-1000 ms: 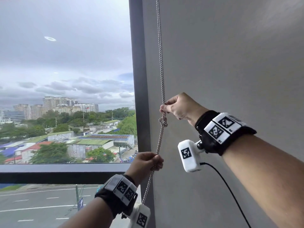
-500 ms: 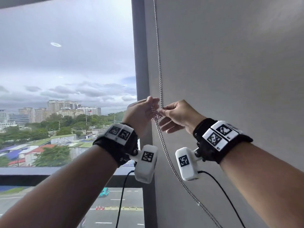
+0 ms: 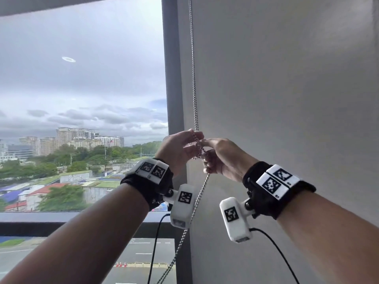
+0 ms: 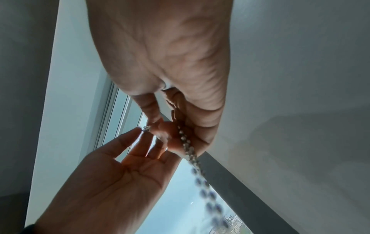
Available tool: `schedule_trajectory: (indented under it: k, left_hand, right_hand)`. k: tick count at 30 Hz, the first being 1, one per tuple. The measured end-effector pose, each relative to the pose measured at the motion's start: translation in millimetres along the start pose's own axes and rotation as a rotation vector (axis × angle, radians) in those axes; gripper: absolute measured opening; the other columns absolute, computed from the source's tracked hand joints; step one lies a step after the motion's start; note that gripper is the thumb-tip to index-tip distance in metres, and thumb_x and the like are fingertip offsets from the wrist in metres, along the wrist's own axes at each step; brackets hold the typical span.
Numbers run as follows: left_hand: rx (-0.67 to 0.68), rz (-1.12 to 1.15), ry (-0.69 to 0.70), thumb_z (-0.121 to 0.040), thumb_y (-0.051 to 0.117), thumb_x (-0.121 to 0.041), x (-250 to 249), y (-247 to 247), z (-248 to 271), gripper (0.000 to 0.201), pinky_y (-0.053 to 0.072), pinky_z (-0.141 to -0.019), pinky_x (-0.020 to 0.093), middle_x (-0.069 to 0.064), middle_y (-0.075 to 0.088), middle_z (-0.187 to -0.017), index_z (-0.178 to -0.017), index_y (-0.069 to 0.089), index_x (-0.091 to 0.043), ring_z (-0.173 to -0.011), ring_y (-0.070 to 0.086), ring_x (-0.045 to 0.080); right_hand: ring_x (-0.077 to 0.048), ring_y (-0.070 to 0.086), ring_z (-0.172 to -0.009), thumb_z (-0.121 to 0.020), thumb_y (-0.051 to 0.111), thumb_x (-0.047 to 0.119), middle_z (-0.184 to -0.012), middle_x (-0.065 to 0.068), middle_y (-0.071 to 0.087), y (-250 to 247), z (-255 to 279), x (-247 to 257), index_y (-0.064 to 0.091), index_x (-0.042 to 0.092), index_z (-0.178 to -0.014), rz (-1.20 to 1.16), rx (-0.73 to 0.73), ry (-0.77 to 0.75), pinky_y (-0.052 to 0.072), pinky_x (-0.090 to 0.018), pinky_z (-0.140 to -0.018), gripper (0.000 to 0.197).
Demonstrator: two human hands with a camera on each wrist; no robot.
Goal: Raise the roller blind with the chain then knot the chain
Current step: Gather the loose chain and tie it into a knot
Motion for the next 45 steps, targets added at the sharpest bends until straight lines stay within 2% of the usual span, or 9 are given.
schedule_trajectory:
  k: [4,9,12,14,22,28,33,38,45]
  left_hand:
    - [-0.037,-0.003,0.008,-0.086,0.037,0.008,-2,-11,0,0.028,0.058,-0.069,0.04,0.011,0.062,-0.078,-0.097,0.062,0.001,-0.065,0.066,0.028]
    - [-0.07,-0.088,0.09,-0.082,0.053,0.01,-10,-21,5,0.021,0.055,-0.049,0.032,0.009,0.07,-0.078,-0.096,0.066,-0.001,-0.056,0.067,0.03]
    - [-0.056,-0.092,0.094,-0.077,0.06,0.011,-15,-19,6,0.022,0.051,-0.043,0.029,0.012,0.071,-0.081,-0.096,0.06,0.0,-0.051,0.066,0.028]
    - [-0.035,-0.067,0.038,-0.077,0.064,0.008,-11,-15,5,0.03,0.052,-0.041,0.03,0.018,0.071,-0.079,-0.097,0.047,-0.007,-0.052,0.067,0.031]
    - [0.067,-0.104,-0.055,-0.08,0.065,0.001,4,3,3,0.054,0.06,-0.068,0.037,0.026,0.068,-0.094,-0.127,0.039,-0.001,-0.067,0.071,0.032]
    - [0.019,-0.104,-0.023,-0.078,0.068,-0.004,6,-2,-1,0.052,0.058,-0.06,0.027,0.017,0.066,-0.091,-0.124,0.046,0.005,-0.062,0.068,0.019]
    - [0.013,-0.142,-0.024,-0.076,0.072,-0.009,5,-5,1,0.053,0.059,-0.071,0.033,0.03,0.064,-0.112,-0.121,0.05,0.008,-0.085,0.065,0.032]
    - [-0.046,-0.152,0.003,-0.074,0.072,-0.003,1,-11,2,0.052,0.06,-0.069,0.032,0.027,0.065,-0.108,-0.12,0.05,0.009,-0.08,0.067,0.029]
    - [-0.039,-0.256,-0.003,-0.07,0.073,0.002,-4,-16,4,0.048,0.058,-0.061,0.027,0.017,0.067,-0.095,-0.114,0.055,0.0,-0.067,0.067,0.02]
  right_hand:
    - [-0.017,0.042,-0.055,-0.079,0.053,-0.001,-0.064,-0.009,0.049,-6,-2,14,0.06,0.003,-0.077,0.158,-0.044,-0.105,0.038,-0.031,-0.051,0.009]
    - [-0.016,0.056,-0.056,-0.083,0.068,0.003,-0.066,-0.008,0.064,-18,-7,43,0.072,0.004,-0.079,0.386,-0.201,-0.268,0.053,-0.03,-0.058,0.006]
    - [0.0,0.049,-0.04,-0.08,0.076,0.013,-0.058,0.005,0.063,-19,-10,59,0.077,0.01,-0.08,0.49,-0.286,-0.35,0.041,-0.017,-0.047,0.003]
    - [-0.003,0.048,-0.035,-0.081,0.075,0.012,-0.058,0.001,0.065,-19,-12,63,0.076,0.009,-0.081,0.443,-0.311,-0.342,0.04,-0.02,-0.041,0.003]
    - [-0.019,0.065,-0.054,-0.091,0.06,0.003,-0.081,-0.014,0.071,-11,-20,51,0.07,0.009,-0.091,0.137,-0.216,-0.191,0.061,-0.042,-0.066,0.012]
    - [-0.027,0.069,-0.061,-0.092,0.059,0.003,-0.079,-0.016,0.072,-7,-18,39,0.068,0.008,-0.101,-0.021,-0.129,-0.09,0.061,-0.042,-0.058,0.014]
    - [-0.026,0.069,-0.056,-0.094,0.054,0.003,-0.07,-0.013,0.07,-3,-17,36,0.066,0.009,-0.096,-0.037,-0.088,-0.073,0.06,-0.039,-0.056,0.014]
    - [-0.024,0.068,-0.056,-0.094,0.054,0.005,-0.073,-0.012,0.068,-2,-16,38,0.066,0.012,-0.093,-0.019,-0.119,-0.086,0.061,-0.036,-0.055,0.014]
    - [-0.024,0.064,-0.078,-0.103,0.035,0.026,-0.097,-0.007,0.067,0,-18,17,0.06,0.014,-0.122,0.117,-0.069,0.07,0.046,-0.036,-0.069,0.033]
Point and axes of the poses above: each hand's wrist, its own z-axis away from the middle knuckle, its own y-axis out of the palm, x = y × z, the point moved 10 cm from there along -z, towards the middle knuckle
